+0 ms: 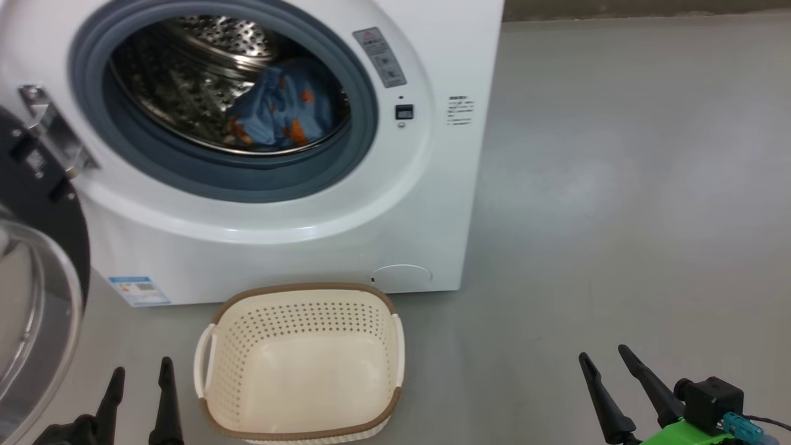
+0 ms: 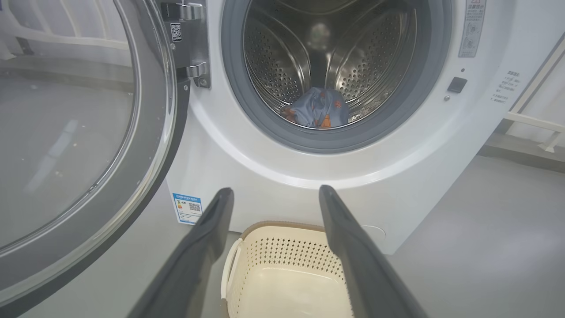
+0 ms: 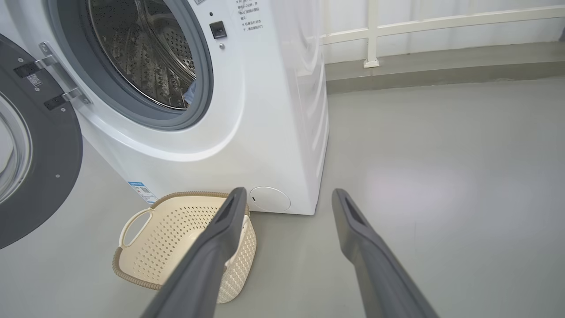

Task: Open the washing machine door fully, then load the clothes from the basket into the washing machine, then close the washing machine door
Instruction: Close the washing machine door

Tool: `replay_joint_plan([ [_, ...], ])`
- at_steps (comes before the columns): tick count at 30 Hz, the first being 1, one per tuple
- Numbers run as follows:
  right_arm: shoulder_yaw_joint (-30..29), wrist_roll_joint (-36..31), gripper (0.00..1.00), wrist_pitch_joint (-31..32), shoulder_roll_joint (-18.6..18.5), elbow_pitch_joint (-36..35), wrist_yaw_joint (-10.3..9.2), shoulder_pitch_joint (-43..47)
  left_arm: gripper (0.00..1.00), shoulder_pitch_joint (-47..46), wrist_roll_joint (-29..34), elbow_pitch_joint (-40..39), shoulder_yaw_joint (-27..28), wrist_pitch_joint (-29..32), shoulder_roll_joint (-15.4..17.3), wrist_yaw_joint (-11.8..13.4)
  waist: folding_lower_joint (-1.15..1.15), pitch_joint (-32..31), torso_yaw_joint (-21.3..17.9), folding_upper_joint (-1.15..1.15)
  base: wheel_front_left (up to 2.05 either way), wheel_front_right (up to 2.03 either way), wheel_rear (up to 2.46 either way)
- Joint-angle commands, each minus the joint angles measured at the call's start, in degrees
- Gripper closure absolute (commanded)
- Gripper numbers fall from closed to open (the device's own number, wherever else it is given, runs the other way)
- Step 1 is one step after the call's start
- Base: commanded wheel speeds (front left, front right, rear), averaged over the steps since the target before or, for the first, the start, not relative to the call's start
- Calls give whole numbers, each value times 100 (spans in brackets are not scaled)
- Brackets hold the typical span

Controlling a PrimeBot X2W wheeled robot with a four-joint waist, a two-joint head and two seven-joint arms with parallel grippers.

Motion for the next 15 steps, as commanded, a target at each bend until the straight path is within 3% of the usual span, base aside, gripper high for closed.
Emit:
replay_joint_plan([
  [1, 176, 27, 0, -69, -117, -106, 17, -202, 0, -52, 53, -159, 223, -36, 43, -9, 0, 13, 307, 0, 0, 0, 0],
  [15, 610, 86, 0, -69, -181, 38, 17, -533, 0, 102, 37, -207, 371, -36, -99, -9, 0, -108, 1648, 0, 0, 0, 0],
])
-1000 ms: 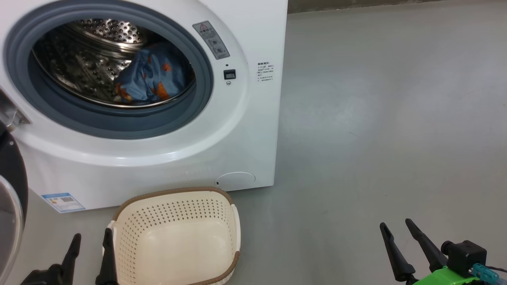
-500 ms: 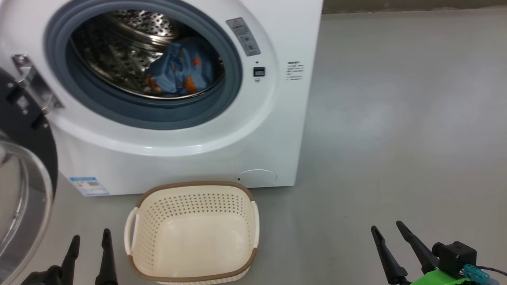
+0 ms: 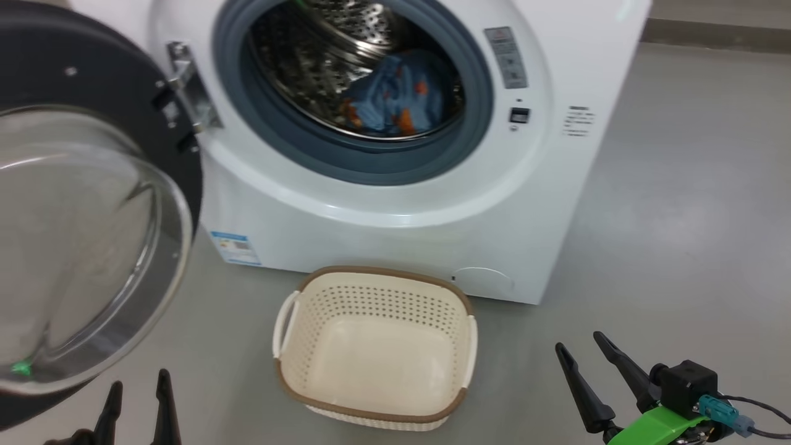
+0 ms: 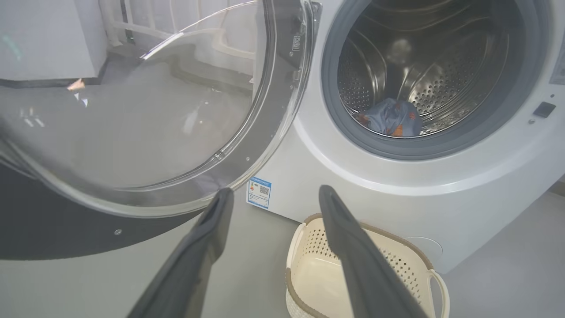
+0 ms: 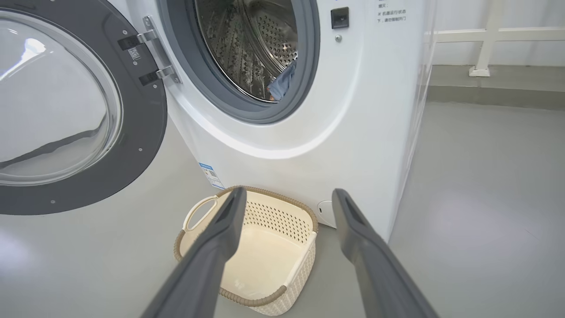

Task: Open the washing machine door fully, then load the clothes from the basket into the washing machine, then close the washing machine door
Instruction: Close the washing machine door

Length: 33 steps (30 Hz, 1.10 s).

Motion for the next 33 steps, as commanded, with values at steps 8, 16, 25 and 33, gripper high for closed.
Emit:
replay_joint_plan([
  [8, 253, 81, 0, -69, -83, -52, 17, -178, 0, 78, 76, -176, 201, -36, 28, -9, 0, -201, 1211, 0, 0, 0, 0],
  [16, 335, 100, 0, -69, -43, -41, 17, -160, 0, 189, -5, -209, 162, -36, 17, -4, 0, -270, 1689, 0, 0, 0, 0],
  [25, 584, 168, 0, -69, -74, 68, 17, -395, 0, 327, -241, -436, 91, -36, 16, 198, 0, -216, 1754, 0, 0, 0, 0],
  [33, 634, 216, 0, -69, -117, 88, 17, -466, 14, 343, -420, -617, 113, -36, 15, 255, 0, -182, 1755, 0, 0, 0, 0],
])
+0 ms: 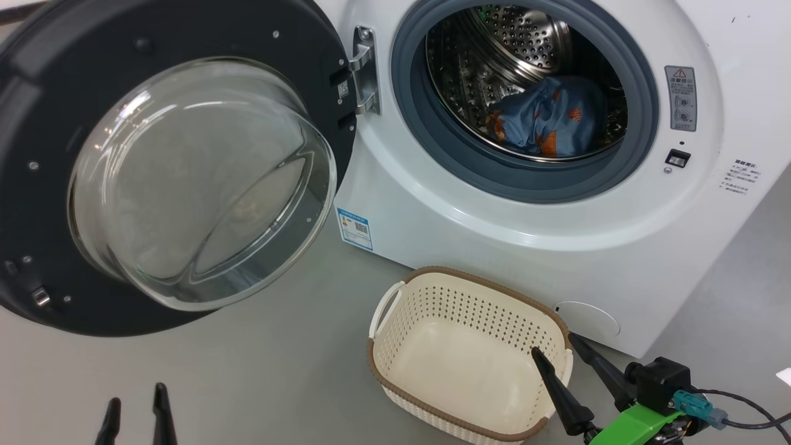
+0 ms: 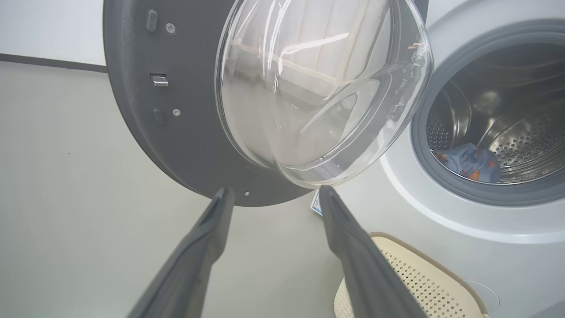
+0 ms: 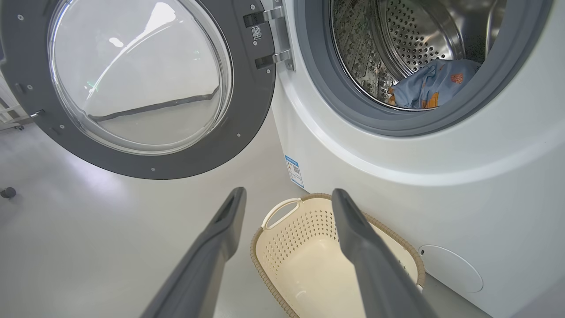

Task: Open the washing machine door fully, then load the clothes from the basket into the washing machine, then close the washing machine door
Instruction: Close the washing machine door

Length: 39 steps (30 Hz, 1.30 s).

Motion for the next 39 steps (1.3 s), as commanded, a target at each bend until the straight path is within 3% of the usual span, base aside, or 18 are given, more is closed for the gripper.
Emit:
replay_joint_plan([
  [1, 83, 66, 0, -69, -63, -116, 17, -204, 51, -140, -159, -222, 249, -36, 55, 21, 0, 1, -6, 0, 0, 0, 0],
  [2, 66, 65, 0, -69, -57, -118, 17, -187, 69, -176, -215, -278, 310, -36, 55, 1, 0, -2, -10, 0, 0, 0, 0],
  [3, 66, 65, 0, -69, -57, -118, 17, -187, 69, -176, -215, -278, 310, -36, 55, 1, 0, -2, -10, 0, 0, 0, 0],
  [4, 47, 64, 0, -69, -49, -120, 17, -163, 93, -217, -241, -346, 387, -36, 55, -22, 0, -7, -15, 0, 0, 0, 0],
  [5, 17, 61, 0, -69, -40, -121, 17, -134, 100, -268, -246, -420, 485, -36, 55, -47, 0, -11, -20, 0, 0, 0, 0],
  [10, -183, 20, 0, -69, 33, -170, 17, 63, 100, -716, -280, -816, 1058, -36, 327, -168, 0, -54, -69, 0, 0, 0, 0],
  [14, -314, -47, 0, -69, 84, -242, 17, 199, 100, -1293, -485, -1049, 1470, -36, 861, -210, 0, -12, -192, 0, 0, 0, 0],
  [21, -381, -113, 0, -69, 74, -310, 17, 159, 100, -2488, -1598, -727, 2009, -36, 2014, -224, 0, 235, -502, 0, 0, 0, 0],
  [26, -400, -147, 0, -69, 84, -335, 17, 69, 100, -3271, -2758, 179, 2084, 8, 2750, -225, 0, 433, -660, 0, 0, 0, 0],
  [29, -370, -174, 0, -69, 89, -344, 17, -24, 100, -3738, -3555, 983, 2044, 343, 3198, -225, 0, 572, -734, 0, 0, 0, 0],
  [35, -314, -209, 0, -69, 86, -327, 17, -225, 100, -4522, -4745, 2532, 1845, 1621, 3812, -226, 0, 806, -819, 0, 0, 0, 0],
  [39, -258, -214, 0, -69, 89, -303, 17, -296, 100, -4892, -5167, 3281, 1691, 2495, 4087, -226, 0, 884, -848, 0, 0, 0, 0],
])
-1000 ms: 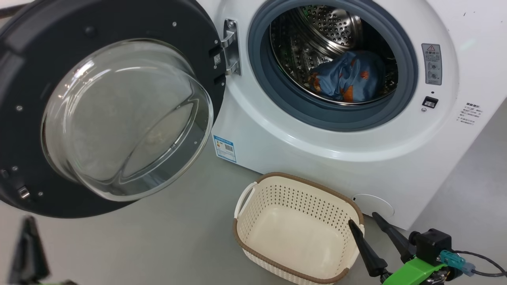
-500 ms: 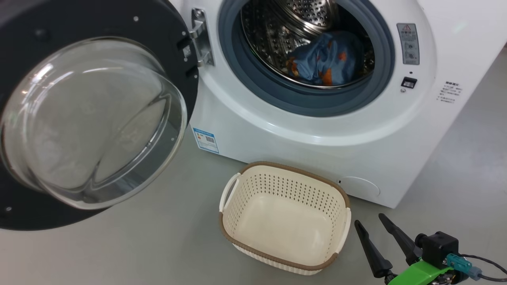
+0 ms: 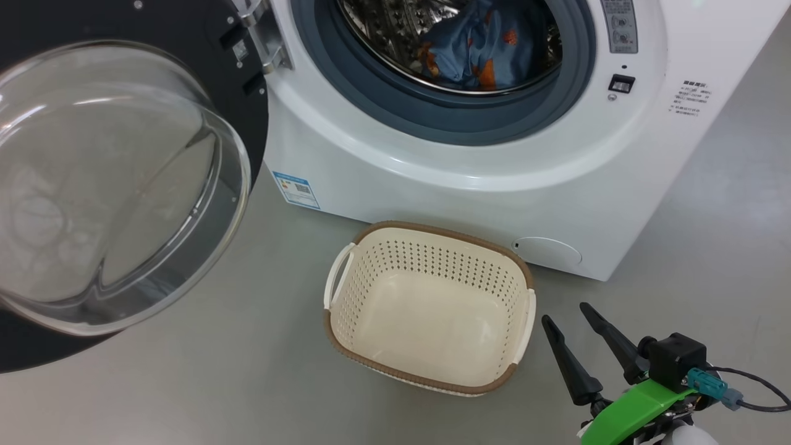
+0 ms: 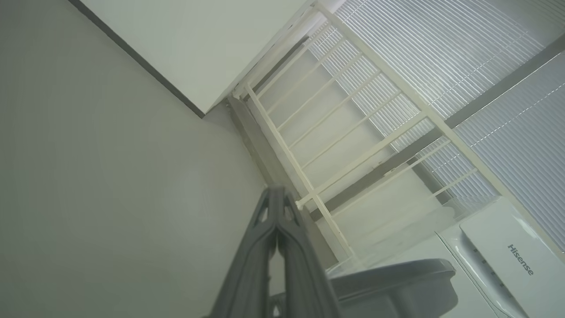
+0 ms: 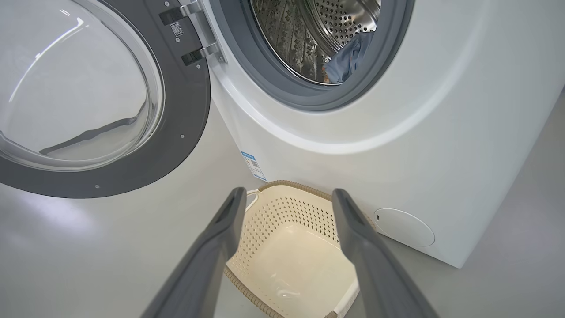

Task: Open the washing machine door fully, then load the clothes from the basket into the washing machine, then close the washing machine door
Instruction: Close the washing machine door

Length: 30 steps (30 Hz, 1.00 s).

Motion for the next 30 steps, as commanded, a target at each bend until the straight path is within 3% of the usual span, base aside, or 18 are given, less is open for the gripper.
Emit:
replay_joint_plan([
  [1, 148, -49, 0, -69, -15, -113, 17, -152, 100, -319, -188, 220, 56, 452, 607, -16, 0, 87, -58, 0, 0, 0, 0],
  [4, 174, -42, 0, -69, -31, -105, 17, -183, 100, -577, -345, 723, -116, 1165, 795, -16, 0, 136, -56, 0, 0, 0, 0],
  [12, 183, -42, 0, -69, -38, -88, 17, -191, 100, -815, -433, 1134, -395, 2064, 871, 11, 0, 152, -21, 0, 0, 0, 0],
  [30, 195, 9, 0, -69, 18, -34, 17, -149, 100, -578, -561, 773, -890, 3557, 711, 14, 0, -48, 15, 0, 0, 0, 0],
])
